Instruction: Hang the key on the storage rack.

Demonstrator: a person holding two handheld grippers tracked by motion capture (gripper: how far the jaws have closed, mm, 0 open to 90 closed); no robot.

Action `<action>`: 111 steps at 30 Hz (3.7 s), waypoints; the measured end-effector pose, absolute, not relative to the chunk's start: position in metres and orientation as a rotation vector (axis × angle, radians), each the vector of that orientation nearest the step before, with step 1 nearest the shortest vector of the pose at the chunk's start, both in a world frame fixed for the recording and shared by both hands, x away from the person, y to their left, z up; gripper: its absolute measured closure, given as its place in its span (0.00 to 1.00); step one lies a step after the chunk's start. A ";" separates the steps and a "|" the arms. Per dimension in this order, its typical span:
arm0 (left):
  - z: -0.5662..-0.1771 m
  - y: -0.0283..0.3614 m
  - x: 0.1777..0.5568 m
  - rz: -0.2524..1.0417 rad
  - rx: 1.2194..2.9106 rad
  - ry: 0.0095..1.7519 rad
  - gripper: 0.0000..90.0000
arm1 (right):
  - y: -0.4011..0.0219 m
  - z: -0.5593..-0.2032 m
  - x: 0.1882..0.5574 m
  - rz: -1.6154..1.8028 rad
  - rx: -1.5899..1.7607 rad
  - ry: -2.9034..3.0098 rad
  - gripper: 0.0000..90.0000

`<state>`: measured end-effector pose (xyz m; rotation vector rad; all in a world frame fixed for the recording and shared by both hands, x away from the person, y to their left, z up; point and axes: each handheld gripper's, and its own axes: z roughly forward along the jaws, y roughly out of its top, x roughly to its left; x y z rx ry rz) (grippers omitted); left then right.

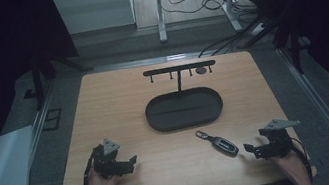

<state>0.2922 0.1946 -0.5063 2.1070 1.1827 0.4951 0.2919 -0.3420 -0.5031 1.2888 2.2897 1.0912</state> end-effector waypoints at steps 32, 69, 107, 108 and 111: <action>-0.508 0.196 0.293 0.504 2.103 1.181 0.00 | -0.341 -0.500 0.294 1.030 1.278 2.334 0.09; -0.510 0.192 0.294 0.511 2.132 1.176 0.00 | -0.310 -0.489 0.303 0.833 1.216 2.558 0.03; -0.510 0.190 0.294 0.503 2.155 1.162 0.00 | -0.242 -0.474 0.340 0.367 1.037 2.853 0.15; -0.510 0.190 0.294 0.503 2.155 1.162 0.00 | -0.241 -0.475 0.341 0.356 1.024 2.859 0.15; -0.511 0.189 0.295 0.499 2.161 1.160 0.00 | -0.237 -0.475 0.343 0.324 1.016 2.871 0.15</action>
